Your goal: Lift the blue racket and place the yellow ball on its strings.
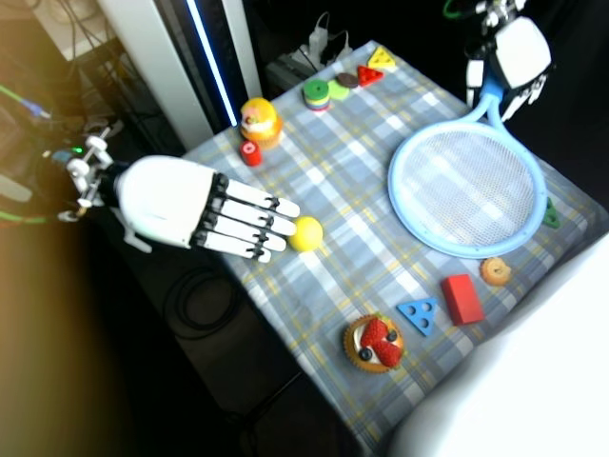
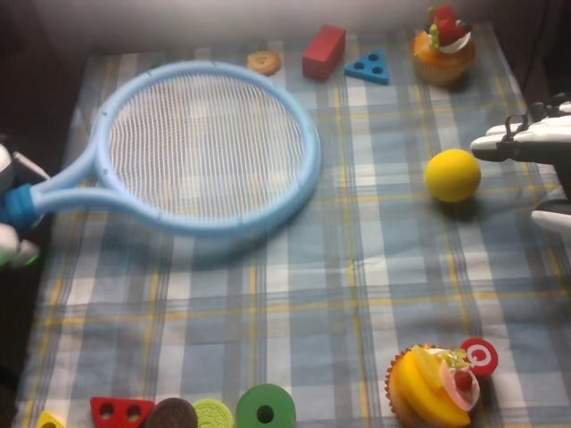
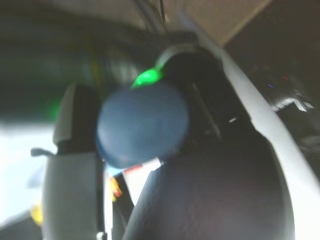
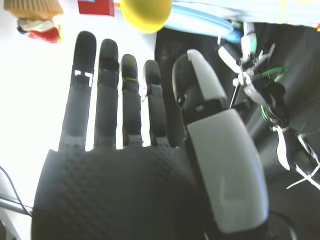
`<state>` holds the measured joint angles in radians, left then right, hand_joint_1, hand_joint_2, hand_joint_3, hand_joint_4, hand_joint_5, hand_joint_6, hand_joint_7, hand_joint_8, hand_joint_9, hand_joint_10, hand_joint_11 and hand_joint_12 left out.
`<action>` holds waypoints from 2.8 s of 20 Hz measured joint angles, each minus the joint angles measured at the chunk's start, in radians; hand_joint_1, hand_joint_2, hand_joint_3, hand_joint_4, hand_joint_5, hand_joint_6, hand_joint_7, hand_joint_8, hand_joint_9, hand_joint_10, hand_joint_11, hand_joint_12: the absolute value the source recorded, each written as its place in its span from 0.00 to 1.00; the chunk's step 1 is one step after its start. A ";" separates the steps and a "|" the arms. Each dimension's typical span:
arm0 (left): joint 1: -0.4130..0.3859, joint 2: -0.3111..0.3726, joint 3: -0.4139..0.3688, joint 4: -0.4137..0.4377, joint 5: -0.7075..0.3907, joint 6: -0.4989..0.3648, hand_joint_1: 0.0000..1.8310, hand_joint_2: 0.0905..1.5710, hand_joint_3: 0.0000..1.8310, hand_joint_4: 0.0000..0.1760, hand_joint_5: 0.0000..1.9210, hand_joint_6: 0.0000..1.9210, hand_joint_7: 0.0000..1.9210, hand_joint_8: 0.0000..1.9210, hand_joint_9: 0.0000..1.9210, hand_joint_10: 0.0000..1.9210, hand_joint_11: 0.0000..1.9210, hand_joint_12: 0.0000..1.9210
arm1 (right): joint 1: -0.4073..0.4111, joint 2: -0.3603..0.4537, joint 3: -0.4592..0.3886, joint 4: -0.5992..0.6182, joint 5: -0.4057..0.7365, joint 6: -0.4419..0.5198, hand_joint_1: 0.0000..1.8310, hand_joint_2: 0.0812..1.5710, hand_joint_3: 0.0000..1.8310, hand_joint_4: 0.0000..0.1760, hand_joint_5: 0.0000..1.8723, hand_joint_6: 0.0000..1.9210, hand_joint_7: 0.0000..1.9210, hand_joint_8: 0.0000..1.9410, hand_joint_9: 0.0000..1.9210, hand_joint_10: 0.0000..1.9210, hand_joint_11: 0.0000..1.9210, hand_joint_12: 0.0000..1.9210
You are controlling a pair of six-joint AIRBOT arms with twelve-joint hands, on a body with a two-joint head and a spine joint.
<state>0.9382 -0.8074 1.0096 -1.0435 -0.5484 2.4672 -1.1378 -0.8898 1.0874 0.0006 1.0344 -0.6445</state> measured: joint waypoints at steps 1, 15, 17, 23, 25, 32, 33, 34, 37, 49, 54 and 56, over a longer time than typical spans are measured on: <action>0.020 0.035 -0.043 0.063 -0.019 -0.086 0.91 0.76 0.00 1.00 0.39 1.00 0.53 1.00 0.69 1.00 0.74 1.00 | 0.000 0.000 0.000 0.005 0.003 0.001 0.49 0.85 0.00 0.05 0.23 0.00 0.23 0.00 0.29 0.00 0.16 0.43; 0.080 0.139 -0.254 0.397 -0.315 -0.394 1.00 0.73 0.00 1.00 0.48 1.00 0.65 1.00 0.80 1.00 0.84 1.00 | 0.237 -0.150 0.185 -0.171 -0.303 0.021 0.62 0.58 0.00 0.07 0.24 0.00 0.26 0.00 0.30 0.00 0.18 0.41; 0.089 0.141 -0.257 0.393 -0.318 -0.394 1.00 0.73 0.00 1.00 0.45 1.00 0.61 1.00 0.78 1.00 0.83 1.00 | 0.260 -0.179 0.213 -0.183 -0.350 0.035 0.62 0.59 0.00 0.15 0.26 0.00 0.28 0.00 0.32 0.00 0.17 0.45; 0.089 0.145 -0.263 0.419 -0.324 -0.397 0.96 0.73 0.00 1.00 0.45 1.00 0.62 1.00 0.77 1.00 0.82 1.00 | 0.294 -0.220 0.249 -0.200 -0.375 0.043 0.70 0.67 0.00 0.00 0.54 0.28 0.55 0.51 0.49 0.50 0.40 0.71; 0.089 0.141 -0.259 0.428 -0.316 -0.397 0.96 0.72 0.00 1.00 0.44 1.00 0.62 1.00 0.77 1.00 0.81 1.00 | 0.296 -0.220 0.251 -0.200 -0.372 0.042 0.74 0.67 0.00 0.00 0.57 0.37 0.52 0.49 0.51 0.60 0.43 0.65; 0.082 0.135 -0.235 0.454 -0.271 -0.397 0.95 0.72 0.00 1.00 0.43 1.00 0.67 1.00 0.80 1.00 0.83 1.00 | 0.298 -0.098 0.176 -0.142 -0.226 0.025 0.74 0.73 0.00 0.00 0.51 0.49 0.41 0.67 0.41 0.70 0.32 0.68; 0.075 0.130 -0.230 0.453 -0.266 -0.396 0.96 0.72 0.00 1.00 0.42 1.00 0.65 1.00 0.80 1.00 0.84 1.00 | 0.299 -0.087 0.165 -0.135 -0.176 0.015 0.74 0.72 0.00 0.00 0.51 0.51 0.42 0.64 0.41 0.69 0.31 0.65; 0.073 0.126 -0.226 0.456 -0.262 -0.398 0.96 0.71 0.00 1.00 0.43 1.00 0.66 1.00 0.82 1.00 0.85 1.00 | 0.301 -0.085 0.159 -0.136 -0.155 0.014 0.74 0.71 0.00 0.00 0.51 0.53 0.44 0.60 0.43 0.66 0.33 0.60; 0.048 0.107 -0.211 0.460 -0.240 -0.395 0.96 0.71 0.00 1.00 0.42 1.00 0.65 1.00 0.81 1.00 0.83 1.00 | 0.356 -0.094 0.133 -0.245 -0.137 0.013 0.75 0.71 0.00 0.00 0.51 0.51 0.45 0.60 0.45 0.64 0.36 0.58; -0.009 0.063 -0.183 0.496 -0.185 -0.376 0.94 0.76 0.00 1.00 0.42 1.00 0.68 1.00 0.83 1.00 0.86 1.00 | 0.436 -0.129 0.116 -0.437 -0.126 0.080 0.54 0.64 0.00 0.00 0.28 0.00 0.28 0.02 0.27 0.12 0.10 0.59; -0.035 0.063 -0.174 0.504 -0.198 -0.365 0.94 0.76 0.00 1.00 0.46 1.00 0.69 1.00 0.83 1.00 0.87 1.00 | 0.436 -0.118 0.116 -0.439 -0.120 0.106 0.48 0.64 0.00 0.27 0.19 0.00 0.21 0.00 0.24 0.01 0.05 0.61; -0.034 0.063 -0.174 0.502 -0.198 -0.358 0.93 0.77 0.00 1.00 0.46 1.00 0.69 1.00 0.84 1.00 0.88 1.00 | 0.436 -0.114 0.113 -0.439 -0.120 0.106 0.49 0.65 0.00 0.34 0.18 0.00 0.20 0.00 0.24 0.00 0.03 0.62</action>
<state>0.9039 -0.7441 0.8352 -0.5419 -0.7467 2.1090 -0.7013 -1.0039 1.2003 -0.4385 0.9142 -0.5381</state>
